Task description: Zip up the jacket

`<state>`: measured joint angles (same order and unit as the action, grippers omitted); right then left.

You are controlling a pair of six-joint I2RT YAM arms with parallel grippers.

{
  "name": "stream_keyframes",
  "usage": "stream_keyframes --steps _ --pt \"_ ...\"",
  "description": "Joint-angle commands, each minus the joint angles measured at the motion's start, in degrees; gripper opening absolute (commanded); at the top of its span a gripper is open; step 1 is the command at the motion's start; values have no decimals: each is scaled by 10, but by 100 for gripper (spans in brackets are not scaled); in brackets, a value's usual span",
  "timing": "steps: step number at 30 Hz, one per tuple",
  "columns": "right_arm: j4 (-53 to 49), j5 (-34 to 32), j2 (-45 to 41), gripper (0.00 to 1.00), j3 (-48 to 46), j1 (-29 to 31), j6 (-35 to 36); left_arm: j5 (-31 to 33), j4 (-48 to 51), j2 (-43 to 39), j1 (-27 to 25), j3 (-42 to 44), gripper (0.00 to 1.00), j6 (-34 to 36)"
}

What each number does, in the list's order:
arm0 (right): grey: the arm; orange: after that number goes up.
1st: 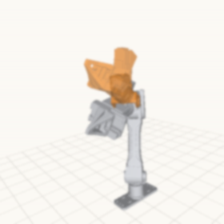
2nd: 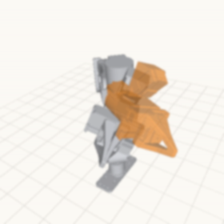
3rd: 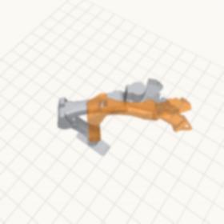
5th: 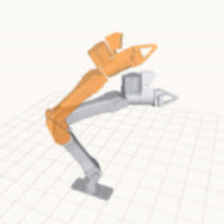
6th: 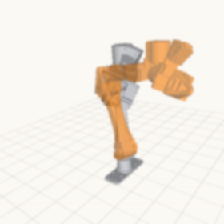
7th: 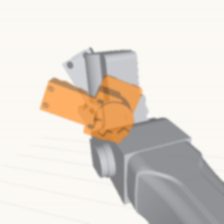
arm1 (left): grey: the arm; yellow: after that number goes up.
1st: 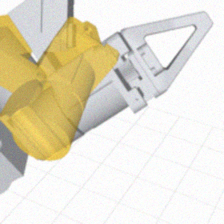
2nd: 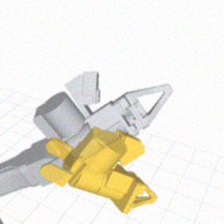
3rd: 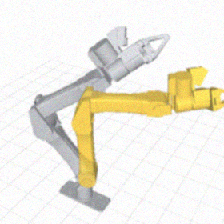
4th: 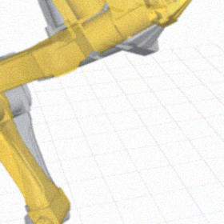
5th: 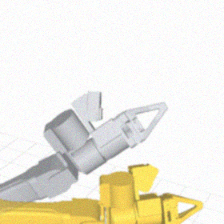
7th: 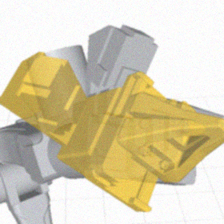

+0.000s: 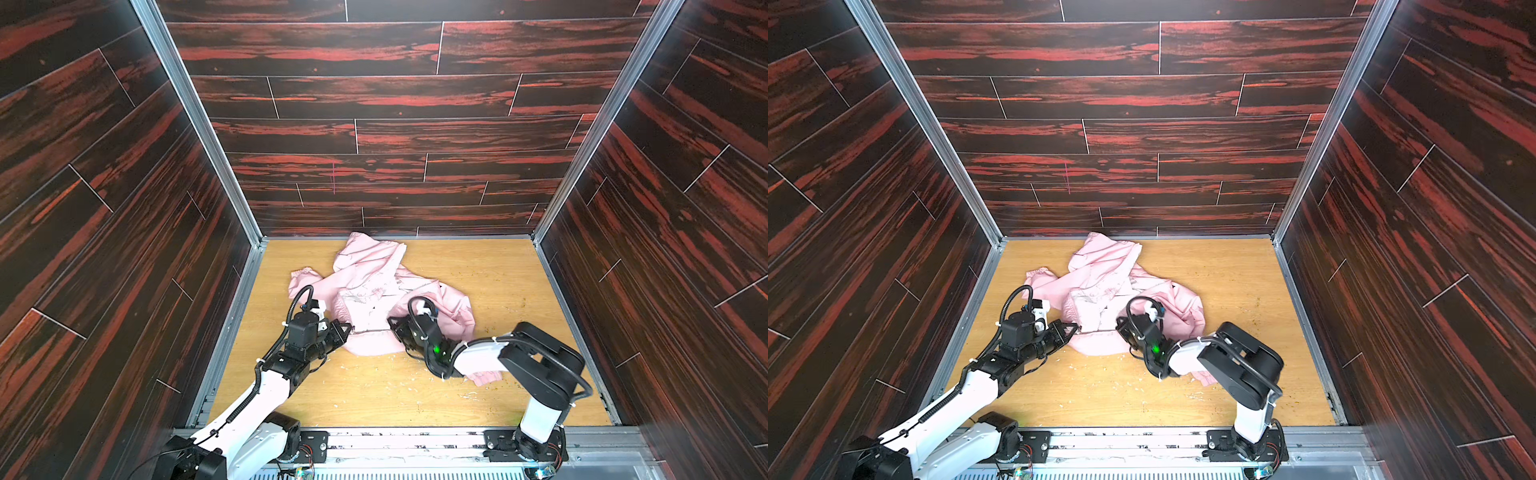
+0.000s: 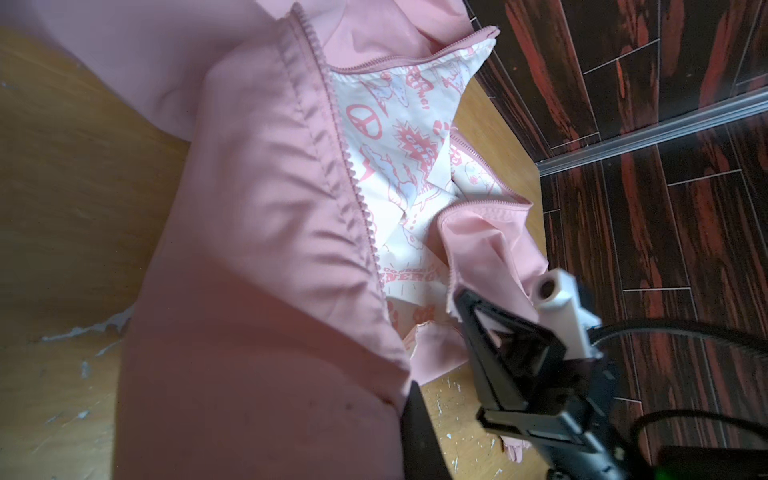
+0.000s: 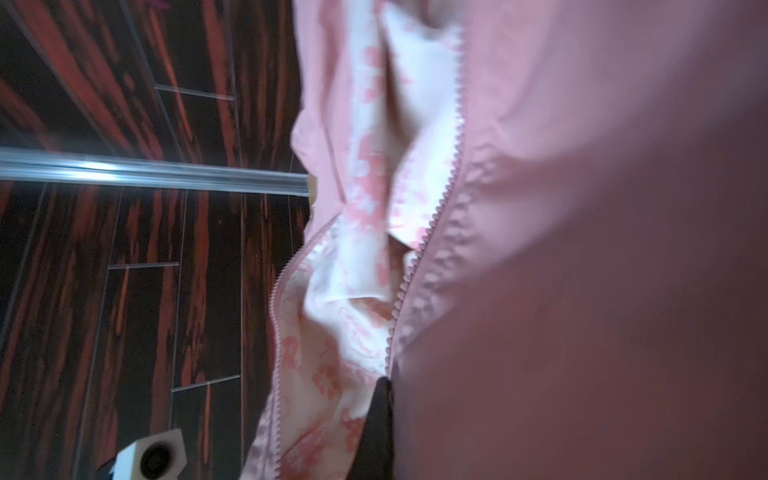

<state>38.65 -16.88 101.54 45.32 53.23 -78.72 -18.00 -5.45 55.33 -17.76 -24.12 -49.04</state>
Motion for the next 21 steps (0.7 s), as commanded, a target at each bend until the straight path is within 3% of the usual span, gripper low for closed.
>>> stream_keyframes --steps 1,9,13,18,21 --pt "-143 8 -49 0 62 -3 115 5 -5 -12 -2 -37 0 18" --pt "-195 5 -80 0 97 -18 240 25 13 40 -3 -104 0 46" --pt "-155 58 -85 0 86 -41 278 38 64 97 -3 -171 0 64" --pt "-116 88 -100 0 71 -57 317 -16 -19 125 -5 -175 0 93" --pt "-90 129 -109 0 62 -76 331 -5 -31 122 -5 -180 0 104"
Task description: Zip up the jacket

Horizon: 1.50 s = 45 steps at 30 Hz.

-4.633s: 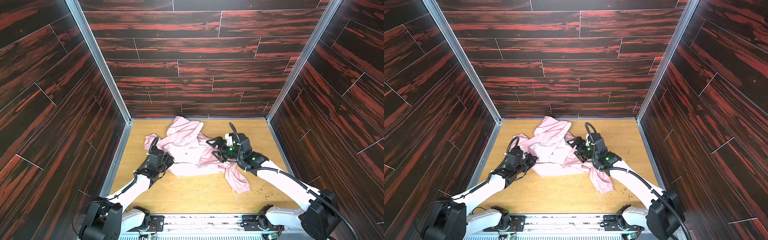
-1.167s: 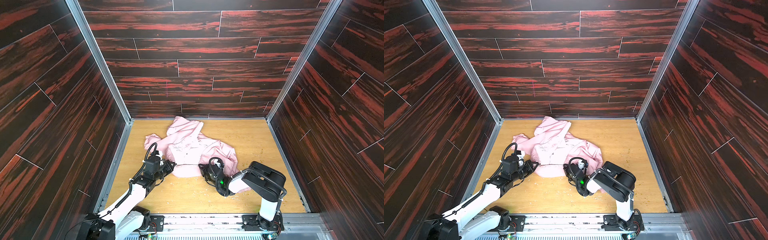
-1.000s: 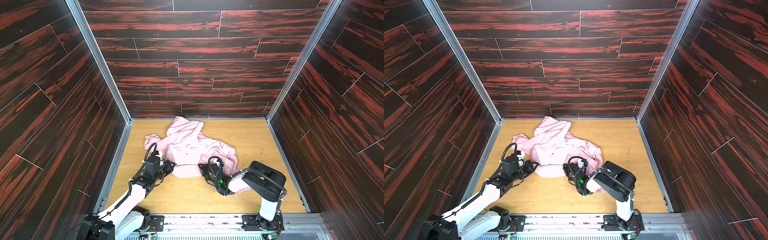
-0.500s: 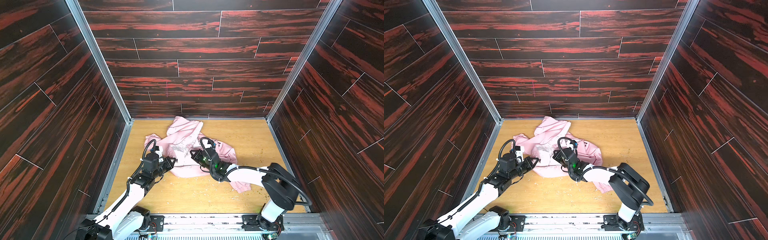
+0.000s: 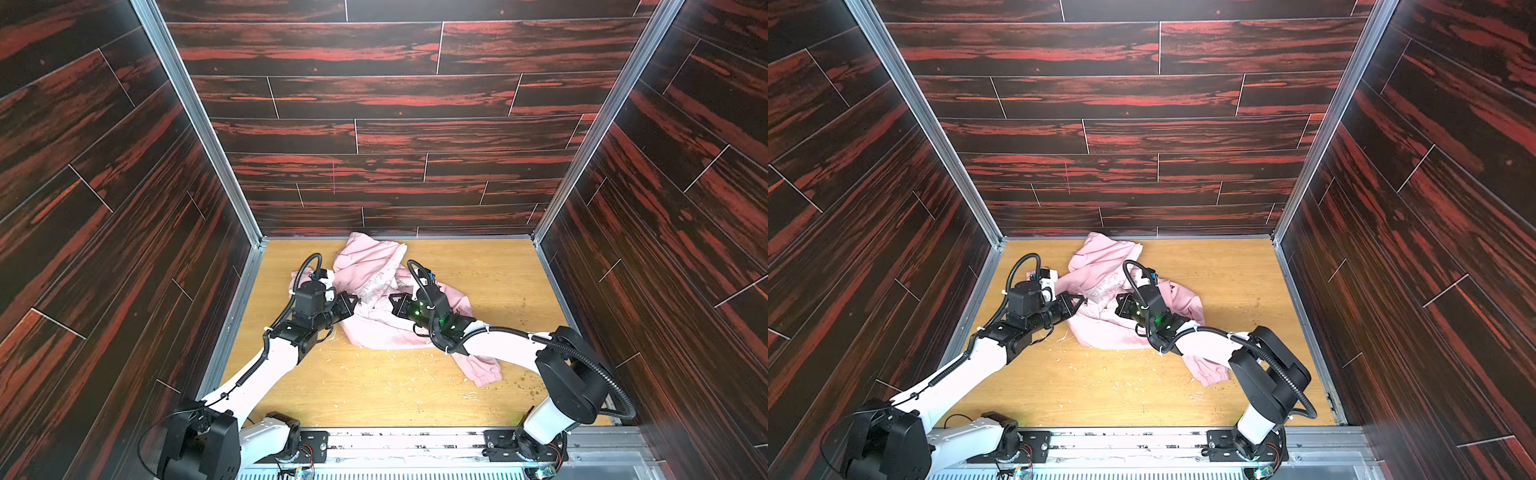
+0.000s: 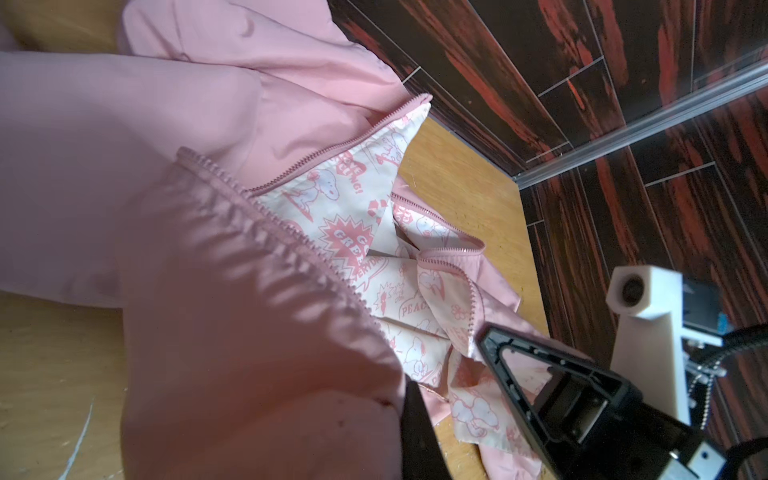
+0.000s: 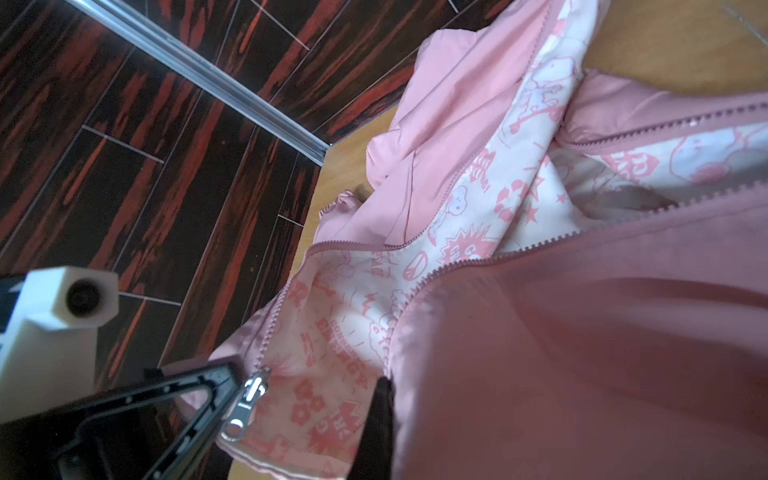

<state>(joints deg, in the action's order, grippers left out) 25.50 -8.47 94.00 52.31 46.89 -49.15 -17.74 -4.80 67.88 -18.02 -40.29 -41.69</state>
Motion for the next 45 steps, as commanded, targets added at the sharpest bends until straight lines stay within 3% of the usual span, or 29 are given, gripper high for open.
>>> stream_keyframes --steps 1,5,9,11,16,22,29,45 --pt "55 60 -37 0 -13 -19 33 -7 -44 -1 -2 -20 0 24" --pt "132 137 -38 0 -33 -55 -5 -23 -61 16 -2 -35 0 -20" --pt "198 227 -12 0 -22 -75 -51 -60 -216 14 -2 12 0 -58" --pt "278 247 -2 0 -30 -74 -77 -88 -277 29 -3 19 0 -70" --pt "403 259 16 0 -42 -75 -139 -160 -463 94 -3 21 0 -156" --pt "479 194 2 0 -76 -75 -166 -167 -610 142 -3 15 0 -229" --pt "524 141 7 0 -81 -75 -189 -171 -661 164 -3 -1 0 -274" --pt "538 130 55 0 -10 -66 -243 -178 -672 153 -14 -10 0 -291"
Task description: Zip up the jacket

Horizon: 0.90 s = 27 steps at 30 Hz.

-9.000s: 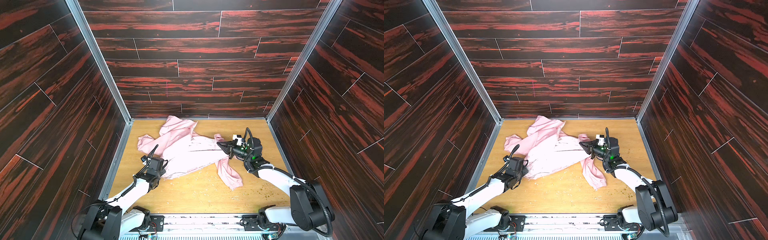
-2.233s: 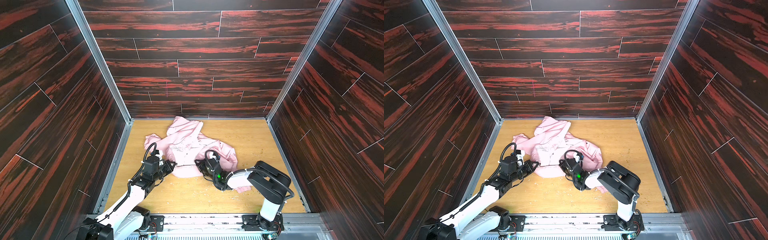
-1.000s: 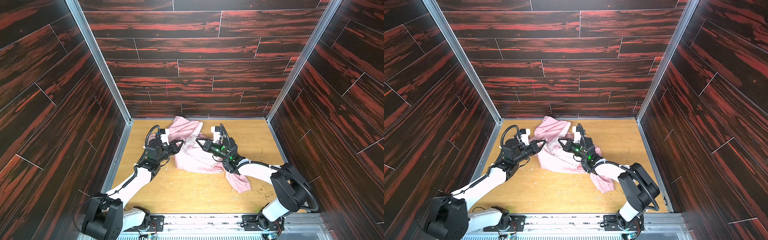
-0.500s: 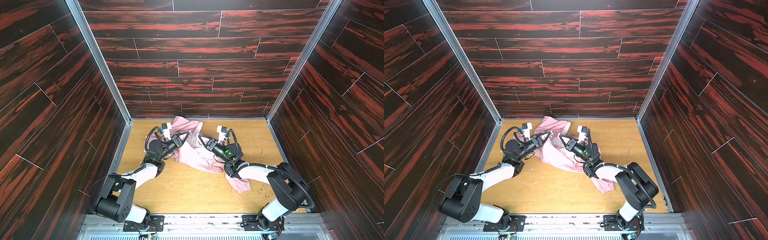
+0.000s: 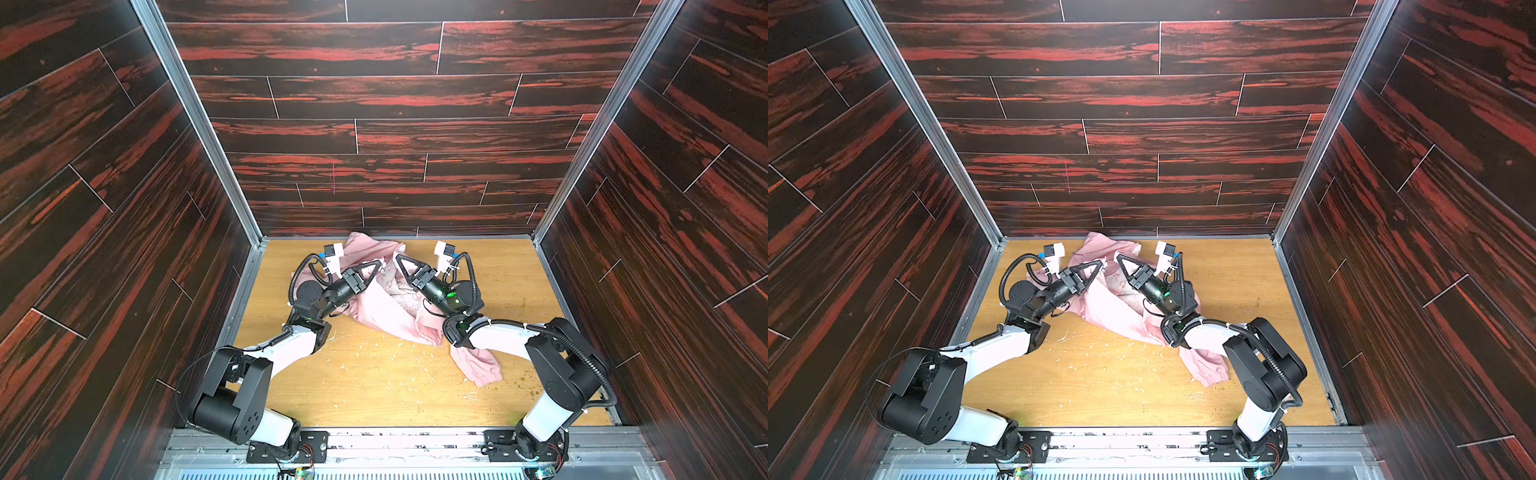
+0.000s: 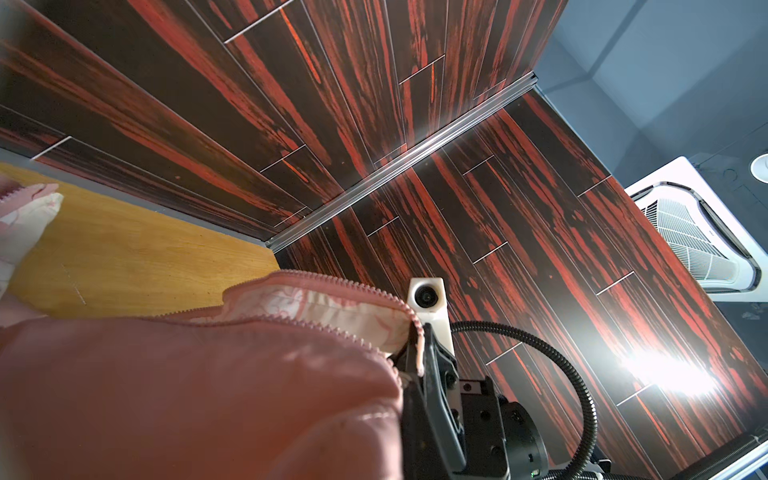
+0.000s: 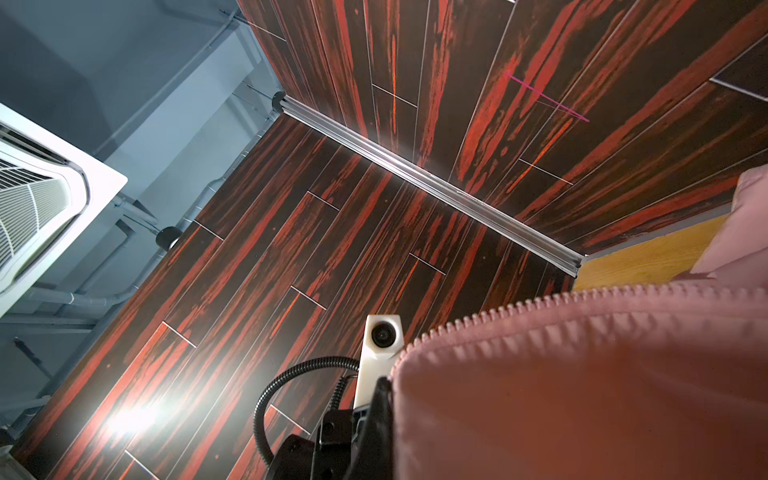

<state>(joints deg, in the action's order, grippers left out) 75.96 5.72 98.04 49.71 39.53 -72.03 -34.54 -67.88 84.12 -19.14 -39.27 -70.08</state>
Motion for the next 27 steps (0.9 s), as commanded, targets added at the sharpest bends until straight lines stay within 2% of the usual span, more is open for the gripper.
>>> stream_keyframes --steps 1,22,27 --pt "30 -15 15 0 17 9 -15 -11 -42 -10 -3 -21 0 -8" --pt "29 -30 30 0 24 22 -42 6 -46 -10 -13 -16 0 -4" --pt "44 -55 26 0 12 24 -49 14 -45 -15 -13 -11 0 -3"
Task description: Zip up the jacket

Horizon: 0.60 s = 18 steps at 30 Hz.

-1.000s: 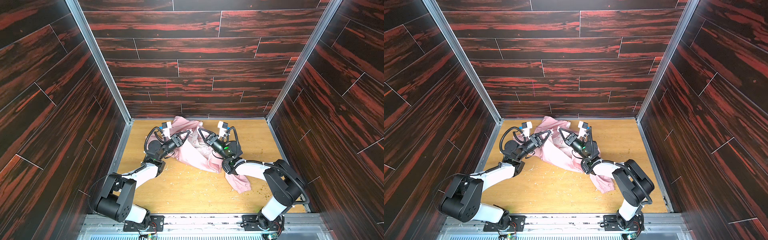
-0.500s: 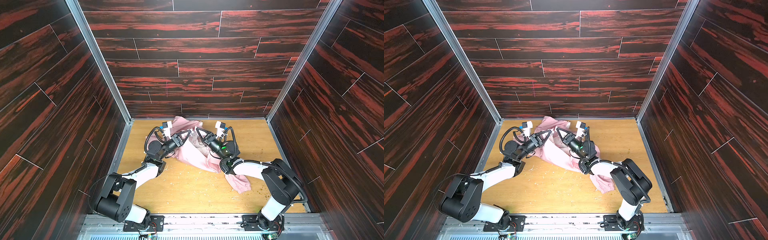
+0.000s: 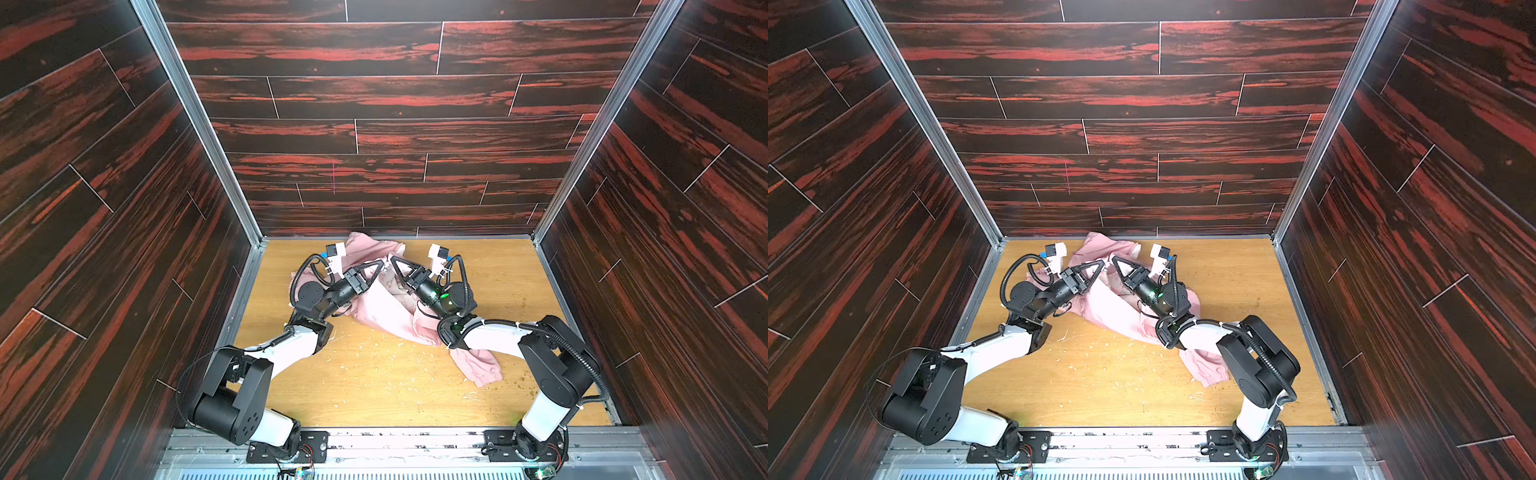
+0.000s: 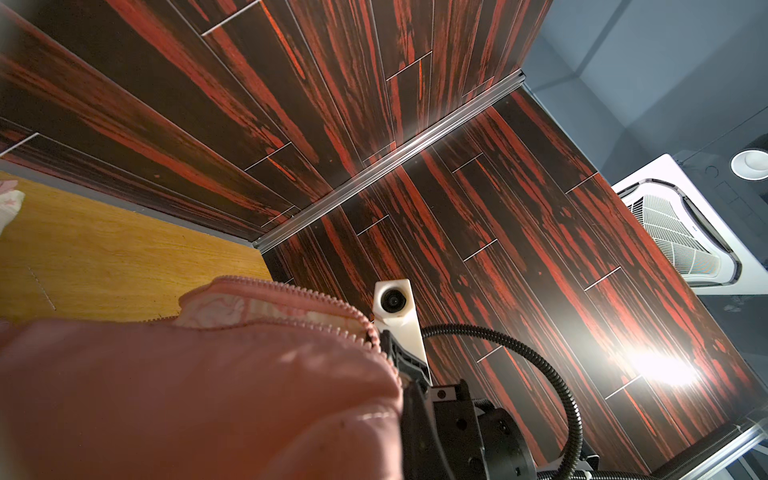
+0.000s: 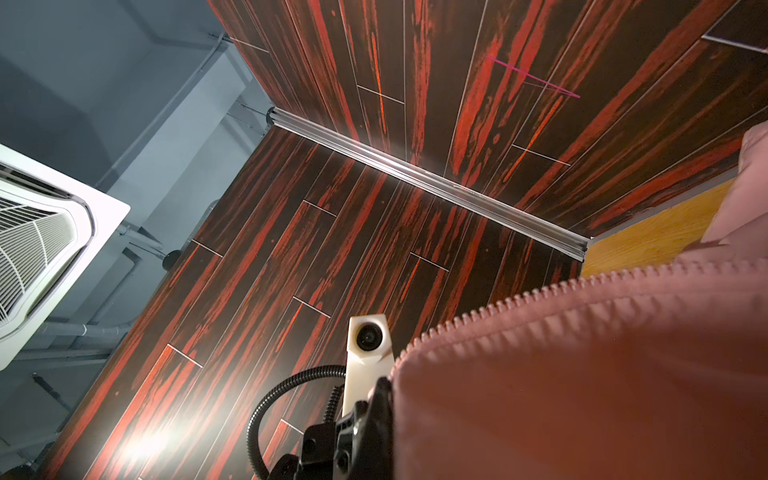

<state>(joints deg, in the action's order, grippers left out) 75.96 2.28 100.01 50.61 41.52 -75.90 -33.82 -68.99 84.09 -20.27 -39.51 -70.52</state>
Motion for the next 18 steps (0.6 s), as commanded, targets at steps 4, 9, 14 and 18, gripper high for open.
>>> stream_keyframes --steps 4,9,14,18 --pt "60 -29 9 0 -1 7 -16 12 -35 -18 -2 -6 0 4" --pt "63 -27 13 0 3 11 -17 16 -34 -18 -2 -3 0 4" --pt "58 -26 14 0 6 15 -18 19 -34 -21 -2 -1 0 4" --pt "49 -24 14 0 14 18 -14 21 -34 -23 -2 1 0 4"
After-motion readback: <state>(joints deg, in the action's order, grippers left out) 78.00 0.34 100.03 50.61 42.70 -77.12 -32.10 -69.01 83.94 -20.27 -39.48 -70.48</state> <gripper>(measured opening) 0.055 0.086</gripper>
